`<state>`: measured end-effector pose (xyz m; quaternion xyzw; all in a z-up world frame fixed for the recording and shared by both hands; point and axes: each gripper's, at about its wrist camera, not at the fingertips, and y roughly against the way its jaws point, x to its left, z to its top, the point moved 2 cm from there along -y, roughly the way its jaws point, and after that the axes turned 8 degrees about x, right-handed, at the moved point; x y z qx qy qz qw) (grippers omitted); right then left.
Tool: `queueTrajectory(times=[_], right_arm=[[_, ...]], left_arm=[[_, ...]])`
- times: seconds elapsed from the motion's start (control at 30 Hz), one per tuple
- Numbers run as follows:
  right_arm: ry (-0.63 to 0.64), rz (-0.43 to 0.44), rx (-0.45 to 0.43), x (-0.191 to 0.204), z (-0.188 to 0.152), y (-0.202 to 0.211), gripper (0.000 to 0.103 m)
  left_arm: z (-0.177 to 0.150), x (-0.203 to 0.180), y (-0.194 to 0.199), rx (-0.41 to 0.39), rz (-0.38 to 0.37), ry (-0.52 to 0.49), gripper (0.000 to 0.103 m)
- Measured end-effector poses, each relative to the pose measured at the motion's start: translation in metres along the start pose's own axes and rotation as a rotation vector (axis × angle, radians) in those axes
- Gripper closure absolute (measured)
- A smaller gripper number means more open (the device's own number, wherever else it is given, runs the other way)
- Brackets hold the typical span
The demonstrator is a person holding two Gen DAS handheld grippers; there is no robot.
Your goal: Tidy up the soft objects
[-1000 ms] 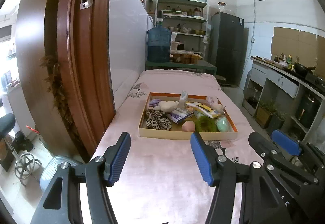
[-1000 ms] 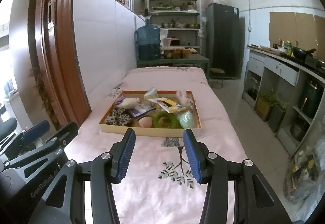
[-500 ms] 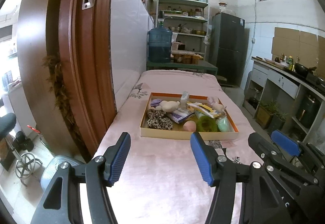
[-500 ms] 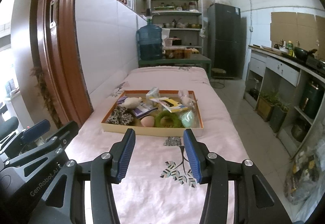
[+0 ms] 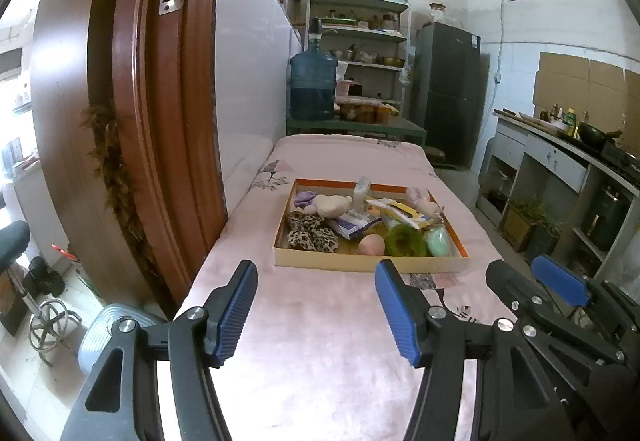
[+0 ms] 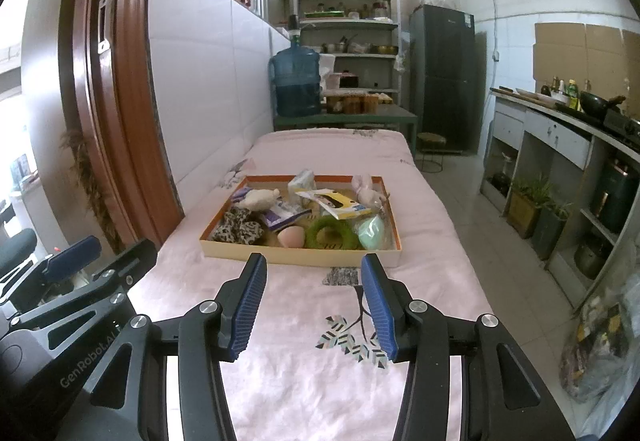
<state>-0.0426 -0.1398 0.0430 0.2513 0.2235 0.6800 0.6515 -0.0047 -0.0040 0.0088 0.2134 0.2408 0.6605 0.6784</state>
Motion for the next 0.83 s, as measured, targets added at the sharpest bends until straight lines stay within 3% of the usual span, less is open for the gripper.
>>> queueTrajectory(times=[0.83], right_arm=[[0.000, 0.002, 0.007, -0.0001, -0.0020, -0.0023, 0.052]], left_arm=[[0.0000, -0.0030, -0.0031, 0.004, -0.007, -0.009, 0.042]])
